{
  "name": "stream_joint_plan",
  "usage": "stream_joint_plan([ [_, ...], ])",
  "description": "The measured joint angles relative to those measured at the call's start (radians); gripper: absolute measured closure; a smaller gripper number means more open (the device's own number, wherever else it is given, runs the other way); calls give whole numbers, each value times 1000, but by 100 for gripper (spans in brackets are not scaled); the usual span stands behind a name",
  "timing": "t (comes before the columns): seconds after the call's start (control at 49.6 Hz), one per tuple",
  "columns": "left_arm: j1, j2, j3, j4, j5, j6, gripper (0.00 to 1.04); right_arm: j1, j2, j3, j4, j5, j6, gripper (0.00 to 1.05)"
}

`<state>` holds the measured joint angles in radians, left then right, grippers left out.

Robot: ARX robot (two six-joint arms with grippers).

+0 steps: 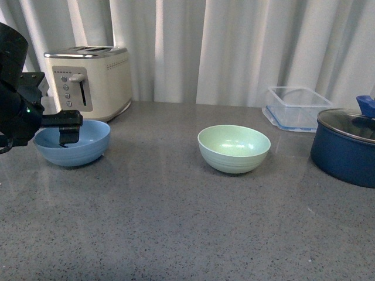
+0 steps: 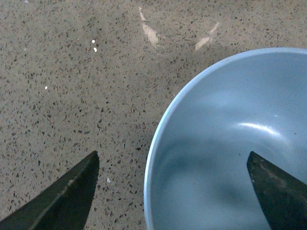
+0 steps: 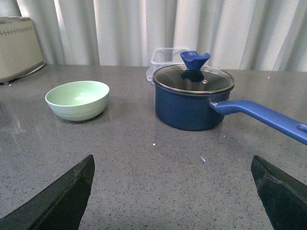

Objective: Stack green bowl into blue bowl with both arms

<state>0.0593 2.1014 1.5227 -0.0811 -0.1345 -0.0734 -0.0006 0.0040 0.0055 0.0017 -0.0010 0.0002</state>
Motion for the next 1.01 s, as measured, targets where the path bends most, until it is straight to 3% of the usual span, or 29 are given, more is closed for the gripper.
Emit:
stream_joint_plan([
  [0.363,-16,-24,-43,32,-73,97,85,0,0,0,0,0,0,10],
  [0.464,-12,-33,-52,32,-63,79,99,0,0,0,0,0,0,10],
  [1.008,-47,-87,-64,-12,-25,-21,101,0,0,0,0,0,0,10],
])
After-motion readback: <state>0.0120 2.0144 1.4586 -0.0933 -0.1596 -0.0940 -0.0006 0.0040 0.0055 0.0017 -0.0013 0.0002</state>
